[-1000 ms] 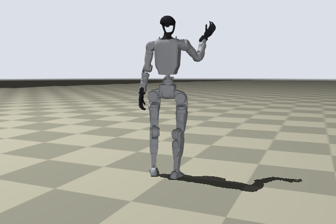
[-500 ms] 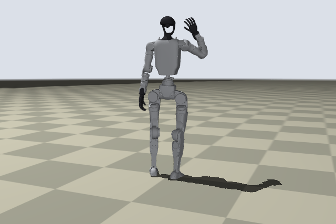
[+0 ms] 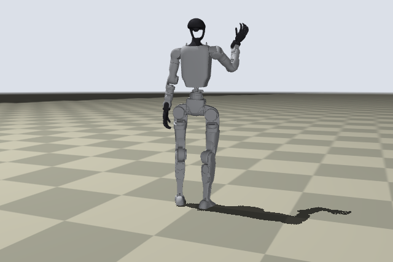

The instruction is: Upper body actions

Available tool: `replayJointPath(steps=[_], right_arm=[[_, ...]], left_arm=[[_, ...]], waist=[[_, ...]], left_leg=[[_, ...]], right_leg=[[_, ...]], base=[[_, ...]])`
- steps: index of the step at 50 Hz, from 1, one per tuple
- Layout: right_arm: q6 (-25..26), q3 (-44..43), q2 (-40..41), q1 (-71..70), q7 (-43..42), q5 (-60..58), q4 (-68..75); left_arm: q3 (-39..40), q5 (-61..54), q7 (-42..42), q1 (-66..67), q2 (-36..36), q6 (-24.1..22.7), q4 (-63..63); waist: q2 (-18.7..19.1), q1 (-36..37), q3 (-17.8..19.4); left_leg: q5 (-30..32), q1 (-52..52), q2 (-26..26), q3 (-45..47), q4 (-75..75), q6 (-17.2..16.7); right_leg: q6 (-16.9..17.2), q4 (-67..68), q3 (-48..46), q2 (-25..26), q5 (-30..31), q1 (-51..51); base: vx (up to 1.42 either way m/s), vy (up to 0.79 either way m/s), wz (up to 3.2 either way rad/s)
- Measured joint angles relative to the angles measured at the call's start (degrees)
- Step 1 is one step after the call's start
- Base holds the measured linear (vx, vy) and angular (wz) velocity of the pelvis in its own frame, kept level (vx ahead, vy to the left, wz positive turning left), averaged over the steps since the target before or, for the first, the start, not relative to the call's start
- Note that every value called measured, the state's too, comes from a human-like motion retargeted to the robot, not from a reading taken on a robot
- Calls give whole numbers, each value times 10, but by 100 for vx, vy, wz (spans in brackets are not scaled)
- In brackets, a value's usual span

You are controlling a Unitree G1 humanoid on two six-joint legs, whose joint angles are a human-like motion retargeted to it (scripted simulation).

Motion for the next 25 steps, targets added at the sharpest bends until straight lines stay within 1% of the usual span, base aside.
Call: replayJointPath(steps=[2, 4, 8, 15, 19, 25], right_arm=[[-1, -12, 21, -3, -2, 44, 13], [0, -18, 30, -4, -3, 64, 20], [2, -19, 26, -3, -5, 68, 23], [-11, 18, -26, -5, -5, -25, -18], [-11, 47, -72, -12, -13, -92, -57], [-31, 89, -142, -24, -12, -185, -117]], left_arm=[[0, 0, -1, -1, 0, 0, 1], [0, 0, -1, 1, 0, 0, 1], [0, 0, -1, 3, 1, 0, 2], [-3, 2, -2, 3, 5, 1, 3], [-5, 1, -1, -2, 8, 1, 1], [-7, -1, -1, -8, 11, 2, -3]], waist=[[-1, 0, 1], [0, -1, 0], [0, -3, 0], [2, -4, 4], [2, -3, 6], [1, -1, 7]], left_leg=[[0, 1, 0, 0, 0, 0], [0, 0, 0, 0, 0, 0], [-1, 1, 1, 1, 0, 0], [-2, 4, 3, 7, -1, 0], [-2, 6, 3, 8, -1, -1], [-2, 6, 3, 6, -1, -1]], right_leg=[[0, 0, 0, 0, 0, 1], [0, 0, 0, 0, 0, 0], [0, 0, 1, 1, 0, -1], [-1, 1, 7, 2, 1, -1], [-1, 1, 8, 3, 1, -1], [0, 1, 6, 2, 0, 1]], base=[[0, 0, 0], [0, 0, 0], [0, 0, 0], [0, 0, 0], [0, 0, 0], [0, 0, 0]])
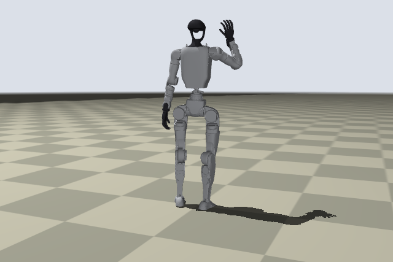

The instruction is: Upper body actions

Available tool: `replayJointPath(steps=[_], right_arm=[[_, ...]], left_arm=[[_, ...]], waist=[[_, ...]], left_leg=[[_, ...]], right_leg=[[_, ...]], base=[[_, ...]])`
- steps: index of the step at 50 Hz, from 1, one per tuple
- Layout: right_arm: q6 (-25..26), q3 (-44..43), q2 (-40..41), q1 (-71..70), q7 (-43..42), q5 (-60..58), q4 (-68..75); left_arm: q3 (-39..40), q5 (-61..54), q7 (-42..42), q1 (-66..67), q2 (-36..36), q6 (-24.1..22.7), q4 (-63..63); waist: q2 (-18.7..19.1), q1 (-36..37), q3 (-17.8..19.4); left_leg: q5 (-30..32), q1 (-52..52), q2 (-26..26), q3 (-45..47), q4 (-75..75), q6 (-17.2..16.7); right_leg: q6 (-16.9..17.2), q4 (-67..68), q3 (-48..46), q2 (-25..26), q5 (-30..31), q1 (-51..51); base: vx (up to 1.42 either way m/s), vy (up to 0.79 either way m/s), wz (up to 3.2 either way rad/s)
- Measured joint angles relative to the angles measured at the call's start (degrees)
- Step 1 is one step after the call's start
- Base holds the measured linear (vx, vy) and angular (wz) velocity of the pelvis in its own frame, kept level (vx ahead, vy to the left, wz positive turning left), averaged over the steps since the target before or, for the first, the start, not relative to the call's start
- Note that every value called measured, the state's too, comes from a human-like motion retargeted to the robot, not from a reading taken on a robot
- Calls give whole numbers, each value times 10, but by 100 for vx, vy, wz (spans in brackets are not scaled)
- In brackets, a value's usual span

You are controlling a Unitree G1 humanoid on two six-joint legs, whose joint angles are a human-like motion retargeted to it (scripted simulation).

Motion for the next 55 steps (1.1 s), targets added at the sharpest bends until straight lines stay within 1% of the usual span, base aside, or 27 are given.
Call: replayJointPath(steps=[5, 9, 13, 17, 20, 25, 29, 32, 35, 38, 40, 42, 45, 48, 50, 53, 55], right_arm=[[-1, 23, -48, -8, -7, -77, -39], [11, 14, -42, -3, -6, -71, -27], [33, -9, 9, 5, -1, -12, 39], [47, -28, 77, 12, 27, 87, 123], [41, -44, 119, 26, 57, 160, 179], [25, -72, 151, 101, 115, 204, 227], [-9, -79, 160, 215, 167, 178, 246], [-30, -62, 178, 294, 191, 142, 287], [-46, -7, 208, 379, 238, 103, 391], [-47, 54, 245, 432, 283, 54, 525], [-43, 97, 269, 461, 313, -9, 631], [-10, 128, 295, 477, 310, -72, 723], [59, 169, 333, 492, 317, -140, 844], [107, 193, 361, 501, 335, -182, 927], [135, 204, 379, 512, 373, -194, 968], [156, 197, 391, 521, 423, -176, 988], [144, 178, 393, 513, 475, -140, 996]], left_arm=[[-3, -2, 1, -1, -2, -1, -3], [-4, -2, 1, -2, -5, -1, -2], [-5, -2, 0, -2, -7, -2, 1], [-7, 1, -1, 0, -8, -1, 5], [-5, 1, -1, 3, -8, -1, 6], [0, 1, -2, 5, -10, -1, 5], [-2, 1, -3, 4, -9, 0, 4], [-6, 1, -3, 4, -8, 0, 3], [-10, -1, -3, 5, -7, 1, 1], [-8, -3, -2, 9, -10, 0, -1], [-11, -6, -5, 9, -13, 0, -2], [-16, -7, -7, 8, -16, 0, -4], [-23, -3, -8, 7, -19, -1, -10], [-28, -2, -11, 10, -21, -2, -16], [-35, 0, -15, 11, -20, -1, -15], [-38, 2, -19, 13, -17, 2, -14], [-38, 1, -22, 15, -15, 5, -14]], waist=[[0, 2, -1], [1, 3, 1], [1, 4, 4], [1, 3, 7], [2, 1, 10], [4, -2, 19], [4, 1, 27], [2, 5, 28], [0, 7, 25], [0, 4, 23], [2, 5, 27], [5, 7, 33], [12, 11, 42], [16, 8, 43], [20, 8, 43], [20, 11, 41], [21, 6, 40]], left_leg=[[0, -1, -1, -2, 0, 0], [0, -1, -2, -3, 0, 0], [1, 1, -2, -4, 0, 0], [1, 3, -2, -3, 1, 0], [1, 4, -2, -2, 1, 0], [1, 6, -1, 0, 1, 1], [2, 6, -1, 1, 1, 1], [2, 5, -1, 1, 1, 0], [2, 2, -1, -1, 2, 0], [2, 2, -1, -3, 2, 0], [2, 5, 0, -2, 1, 0], [2, 9, 2, 0, 1, 0], [2, 13, 4, 2, 1, -1], [2, 12, 5, 3, 0, -1], [3, 12, 6, 4, 0, -1], [2, 11, 5, 10, -1, -1], [2, 10, 6, 9, 0, -1]], right_leg=[[0, 0, -2, -1, -1, 0], [1, 0, -4, -2, -1, 2], [1, 0, -5, -2, -1, 4], [1, 0, -5, -2, -1, 6], [1, 0, -4, -2, 0, 8], [1, -1, -2, -1, 1, 10], [1, -2, -2, -2, 1, 11], [1, -3, -2, -2, 1, 11], [1, -4, -4, -2, 0, 10], [2, -4, -5, -1, -1, 11], [1, -4, -3, 1, -2, 14], [1, -3, 0, 2, -2, 16], [1, -3, 3, 4, -1, 20], [1, -4, 5, 5, -1, 19], [0, -4, 5, 6, 0, 18], [-5, -3, 9, 9, 1, 13], [-2, -3, 9, 6, 2, 11]], base=[[0, 0, 0], [0, 0, 0], [0, 0, 0], [0, 0, 0], [0, 0, 0], [0, 0, 0], [0, 0, 0], [0, 0, 0], [2, -1, 3], [2, -2, 3], [0, 0, 0], [0, 0, 0], [0, 0, 0], [0, 0, 0], [0, 0, 0], [1, 1, -14], [0, 0, 0]])
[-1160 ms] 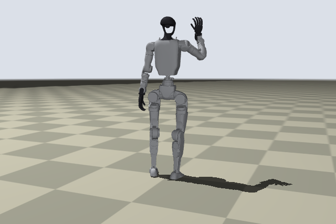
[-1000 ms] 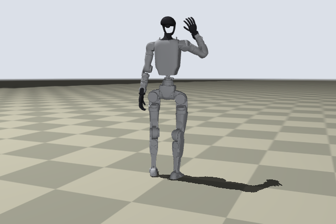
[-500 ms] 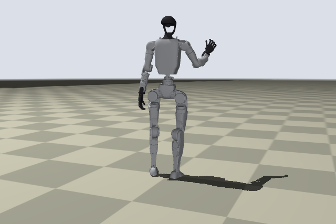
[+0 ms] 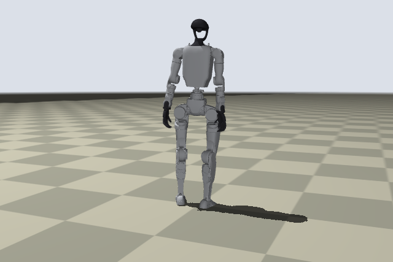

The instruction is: Upper body actions

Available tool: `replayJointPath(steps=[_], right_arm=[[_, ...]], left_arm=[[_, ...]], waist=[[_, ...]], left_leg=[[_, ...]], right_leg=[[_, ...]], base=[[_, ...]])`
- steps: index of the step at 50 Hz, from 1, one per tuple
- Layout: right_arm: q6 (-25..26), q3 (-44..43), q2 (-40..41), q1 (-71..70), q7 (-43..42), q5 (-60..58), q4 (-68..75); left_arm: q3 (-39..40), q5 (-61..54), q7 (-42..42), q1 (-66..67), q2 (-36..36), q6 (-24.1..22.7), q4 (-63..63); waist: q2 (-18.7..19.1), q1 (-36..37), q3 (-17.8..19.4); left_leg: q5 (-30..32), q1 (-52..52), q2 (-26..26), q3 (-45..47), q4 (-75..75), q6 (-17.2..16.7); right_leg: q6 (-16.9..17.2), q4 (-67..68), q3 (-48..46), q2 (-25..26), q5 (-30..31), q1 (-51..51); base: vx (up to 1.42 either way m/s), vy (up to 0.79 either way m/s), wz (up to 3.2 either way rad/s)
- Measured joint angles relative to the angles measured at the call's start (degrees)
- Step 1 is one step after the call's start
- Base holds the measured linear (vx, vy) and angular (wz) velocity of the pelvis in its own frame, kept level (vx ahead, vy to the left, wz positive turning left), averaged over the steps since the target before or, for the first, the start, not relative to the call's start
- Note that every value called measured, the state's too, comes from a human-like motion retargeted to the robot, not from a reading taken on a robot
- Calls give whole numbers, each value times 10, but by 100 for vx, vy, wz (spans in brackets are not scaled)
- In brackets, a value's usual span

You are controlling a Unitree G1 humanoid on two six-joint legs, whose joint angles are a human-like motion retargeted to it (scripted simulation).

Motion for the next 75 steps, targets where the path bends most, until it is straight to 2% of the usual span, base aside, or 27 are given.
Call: replayJointPath(steps=[5, 10, 15, 20, 25, 30, 33, 38, 43, 47, 50, 52, 55, 57, 62, 67, 72, 75], right_arm=[[-10, -24, -25, -25, 33, 28, -9], [-2, -86, -37, -41, -2, 41, -62], [-10, -176, -67, -75, -21, 144, -130], [-15, -237, -122, -118, -34, 183, -275], [-15, -276, -176, -170, -67, 240, -470], [-42, -293, -237, -263, -139, 305, -636], [-75, -284, -283, -338, -223, 317, -699], [-84, -252, -328, -439, -320, 324, -783], [-101, -215, -390, -490, -361, 271, -916], [-119, -190, -453, -513, -395, 131, -1018], [-133, -159, -486, -537, -408, 43, -1070], [-135, -139, -495, -551, -405, 34, -1080], [-122, -130, -497, -564, -397, 21, -1080], [-97, -149, -484, -556, -400, 16, -1065], [-40, -215, -431, -518, -401, 62, -1001], [-1, -271, -357, -489, -391, 155, -916], [-26, -307, -296, -476, -376, 293, -857], [-51, -319, -272, -473, -371, 353, -840]], left_arm=[[23, 6, 1, 12, -1, 9, -14], [101, 29, 10, 3, 18, 37, -34], [203, 5, 23, -16, 94, 69, -82], [322, -37, 66, -33, 193, 85, -176], [416, -55, 160, -71, 279, 100, -307], [443, -55, 266, -125, 366, 95, -456], [442, -34, 308, -163, 421, 82, -540], [416, -11, 358, -250, 477, 45, -647], [347, 31, 386, -326, 524, -56, -767], [309, 185, 362, -346, 584, -118, -858], [282, 322, 377, -361, 620, -133, -931], [271, 383, 385, -370, 632, -138, -960], [261, 451, 396, -379, 637, -144, -991], [267, 441, 396, -376, 622, -131, -982], [317, 345, 401, -351, 564, -70, -911], [359, 199, 411, -337, 503, -46, -796], [380, 28, 405, -339, 448, -38, -727], [410, -41, 418, -329, 424, -87, -719]], waist=[[5, -5, -2], [5, -8, 3], [4, -7, -3], [5, -11, -16], [7, -9, -25], [10, -11, -33], [12, -12, -40], [15, -11, -51], [19, -8, -57], [20, -5, -57], [22, -4, -55], [23, -3, -54], [24, -3, -54], [25, -3, -55], [26, -6, -62], [28, -9, -70], [27, -10, -72], [26, -10, -71]], left_leg=[[0, 0, 1, 8, -1, 1], [0, 0, -1, 5, 0, 1], [3, -6, -2, -2, 1, 1], [5, -13, -2, -5, 1, 1], [5, -15, -2, -7, 2, 0], [5, -17, -1, -8, 2, 0], [5, -18, -1, -8, 3, 0], [4, -20, -2, -9, 2, 0], [2, -19, -1, -9, 2, 0], [1, -16, 0, -8, 2, 1], [0, -14, 0, -7, 2, 1], [0, -13, 0, -6, 2, 1], [0, -13, 0, -6, 2, 1], [0, -16, 0, -6, 2, 1], [1, -23, 1, -7, 4, 0], [2, -27, 1, -8, 3, 0], [2, -26, 1, -10, 3, 0], [2, -25, 0, -10, 3, 0]], right_leg=[[0, 1, 7, 0, 3, -6], [0, 1, 4, -3, 3, -4], [1, 0, -5, -4, 1, -4], [1, -1, -10, -4, 1, -7], [1, -1, -11, -4, 1, -8], [2, -1, -13, -4, 0, -8], [2, 0, -13, -5, 0, -10], [2, 0, -14, -5, 0, -13], [2, 0, -13, -3, -1, -14], [2, 1, -11, -2, -2, -11], [2, 2, -9, -1, -2, -9], [2, 2, -8, -1, -2, -9], [2, 2, -7, -1, -1, -10], [2, 2, -7, -2, 0, -13], [2, 2, -8, -3, 1, -20], [2, 2, -9, -4, 1, -23], [2, 2, -11, -3, 0, -21], [2, 2, -11, -3, 0, -20]], base=[[-2, 3, -9], [0, 0, 4], [0, 0, 17], [0, 0, 0], [0, 0, 0], [0, 0, 0], [0, 0, 0], [0, 0, 0], [0, 0, 0], [0, 0, 0], [0, 0, 0], [0, 0, 0], [0, 0, 0], [0, 0, 0], [0, 0, 0], [0, 0, 0], [0, 0, 0], [0, 0, 0]])
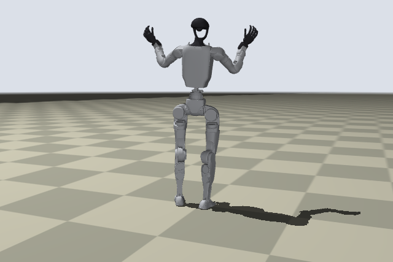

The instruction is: Upper body actions

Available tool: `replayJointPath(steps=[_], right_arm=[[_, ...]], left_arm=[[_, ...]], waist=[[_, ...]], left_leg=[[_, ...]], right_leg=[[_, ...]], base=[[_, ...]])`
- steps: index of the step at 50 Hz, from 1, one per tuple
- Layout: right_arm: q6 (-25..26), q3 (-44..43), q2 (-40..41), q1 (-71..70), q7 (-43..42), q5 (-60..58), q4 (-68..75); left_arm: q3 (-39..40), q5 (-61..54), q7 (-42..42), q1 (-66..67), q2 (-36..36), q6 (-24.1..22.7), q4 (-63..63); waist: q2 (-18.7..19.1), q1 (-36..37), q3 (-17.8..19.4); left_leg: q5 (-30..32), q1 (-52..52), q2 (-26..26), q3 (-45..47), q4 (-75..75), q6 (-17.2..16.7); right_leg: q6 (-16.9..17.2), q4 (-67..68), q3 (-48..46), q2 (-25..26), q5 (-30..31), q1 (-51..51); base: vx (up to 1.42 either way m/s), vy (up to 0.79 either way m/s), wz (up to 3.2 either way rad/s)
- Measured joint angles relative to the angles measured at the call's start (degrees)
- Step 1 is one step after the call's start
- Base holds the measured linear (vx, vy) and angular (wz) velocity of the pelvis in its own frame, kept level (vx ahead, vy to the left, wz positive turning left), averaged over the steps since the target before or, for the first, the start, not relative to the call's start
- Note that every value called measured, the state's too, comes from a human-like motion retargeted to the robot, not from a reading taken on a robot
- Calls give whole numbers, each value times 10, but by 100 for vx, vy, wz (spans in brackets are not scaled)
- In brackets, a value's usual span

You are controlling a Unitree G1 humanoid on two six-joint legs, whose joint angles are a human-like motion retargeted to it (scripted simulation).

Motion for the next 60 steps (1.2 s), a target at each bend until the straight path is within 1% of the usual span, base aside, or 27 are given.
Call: replayJointPath(steps=[2, 3, 4, 5, 7, 12, 16, 18, 21, 24, 28, 30, 32, 38, 40, 43, 47, 50, 52, 55, 60], right_arm=[[-9, -1, 2, 4, 3, 14, -3], [-14, 2, -3, 6, 6, 12, -9], [-18, 5, -8, 8, 9, 5, -16], [-23, 10, -14, 10, 13, -4, -23], [-41, 27, -35, 11, 15, -35, -49], [-82, 79, -86, 0, 2, -111, -117], [-103, 132, -136, -20, -8, -203, -192], [-104, 155, -158, -31, -15, -250, -223], [-88, 187, -181, -48, -18, -323, -261], [-68, 195, -188, -52, -10, -365, -279], [-62, 172, -171, -37, -1, -352, -261], [-59, 159, -160, -28, 2, -334, -243], [-44, 135, -143, -17, 2, -313, -212], [2, 69, -86, 12, -7, -256, -121], [9, 52, -66, 17, -10, -231, -97], [11, 24, -24, 23, -14, -159, -55], [-3, 10, 21, 20, -12, -72, -21], [-15, 11, 43, 13, 1, -17, -8], [-30, 17, 50, 10, 15, 11, -6], [-44, 33, 40, 7, 17, 7, -10], [-55, 82, -14, -2, 6, -81, -45]], left_arm=[[24, 9, 38, 15, -3, -61, -4], [36, 31, 72, 24, -1, -93, -11], [43, 53, 100, 31, 2, -113, -18], [48, 76, 125, 37, 5, -126, -25], [48, 126, 147, 45, 22, -136, -51], [-5, 166, 91, 28, 61, -143, -116], [-75, 221, 34, 4, 107, -158, -181], [-107, 253, 6, -9, 126, -167, -210], [-162, 290, -33, -31, 152, -180, -256], [-194, 338, -38, -52, 165, -174, -290], [-184, 379, -11, -58, 152, -136, -286], [-172, 366, -6, -54, 141, -126, -269], [-150, 334, -2, -44, 125, -109, -235], [-71, 284, 20, -10, 85, -61, -125], [-49, 269, 28, -1, 74, -51, -91], [-23, 208, 50, 6, 50, -32, -30], [-8, 104, 46, 5, 23, -36, 13], [-3, 58, 46, 2, 7, -54, 26], [-6, 39, 44, 3, 5, -79, 32], [-19, 44, 45, 4, 10, -89, 29], [-55, 100, 40, -4, 32, -96, -21]], waist=[[0, 0, 1], [-1, -1, 2], [-1, -1, 3], [-1, -1, 4], [-2, -1, 4], [-2, -1, -1], [-3, 1, -5], [-3, 2, -6], [-3, 3, -6], [-3, 5, -4], [-4, 7, -3], [-4, 7, -5], [-4, 6, -7], [-1, 4, -12], [-1, 2, -13], [0, 0, -15], [1, 0, -16], [1, -1, -17], [1, -1, -19], [1, -1, -20], [1, 0, -19]], left_leg=[[0, 0, 0, 0, 0, 0], [0, 1, 0, 1, 0, 0], [0, 1, 0, 1, -1, 0], [0, 1, 0, 1, -1, 0], [0, 1, 0, 0, -1, 0], [0, 0, 0, -1, -1, -1], [0, 0, 1, -2, -1, 0], [-1, 1, 1, -3, -1, 0], [-2, 2, 0, -3, -1, 0], [-2, 4, 0, -3, -1, 0], [-2, 4, 0, -4, -1, 0], [-2, 3, 0, -4, -1, 0], [-2, 1, 1, -3, -1, -1], [-3, 0, 1, -1, -1, -1], [-3, 0, 1, 0, -1, -1], [-4, 1, 1, 0, -1, -1], [-5, 3, 1, 1, -1, -1], [-5, 3, 1, 2, -1, -1], [-5, 3, 1, 2, -1, -2], [-5, 3, 0, 1, -2, -1], [-5, 4, 0, 2, -2, -1]], right_leg=[[0, 0, 0, 0, 0, 0], [0, 0, 0, 0, 0, 0], [0, 0, 0, 1, -1, 0], [-1, 0, 0, 1, -1, 1], [-1, -1, 0, 1, -1, 1], [0, -1, -2, 2, -3, 2], [0, -1, -4, 3, -4, 3], [0, -1, -4, 4, -5, 4], [0, -1, -3, 4, -5, 5], [0, -1, -3, 4, -6, 7], [0, -1, -4, 4, -6, 7], [0, -1, -4, 4, -5, 6], [0, -1, -3, 4, -5, 4], [0, -1, -1, 4, -5, 2], [0, -1, 0, 4, -5, 2], [0, -1, 0, 4, -5, 2], [-1, -1, 1, 5, -6, 3], [-1, -1, 1, 4, -6, 3], [-1, -1, 1, 4, -6, 2], [-1, -1, 0, 4, -6, 3], [-1, -1, 0, 4, -7, 4]], base=[[0, 0, 0], [0, 0, 0], [0, 0, 0], [0, 0, 0], [0, 0, 0], [0, 0, 0], [0, 0, 0], [0, 0, 0], [0, 0, 0], [0, 0, 0], [0, 0, 0], [0, 0, 0], [0, 0, 0], [0, 0, 0], [0, 0, 0], [0, 0, 0], [0, 0, 0], [0, 0, 0], [0, 0, 0], [0, 0, 0], [0, 0, 0]])
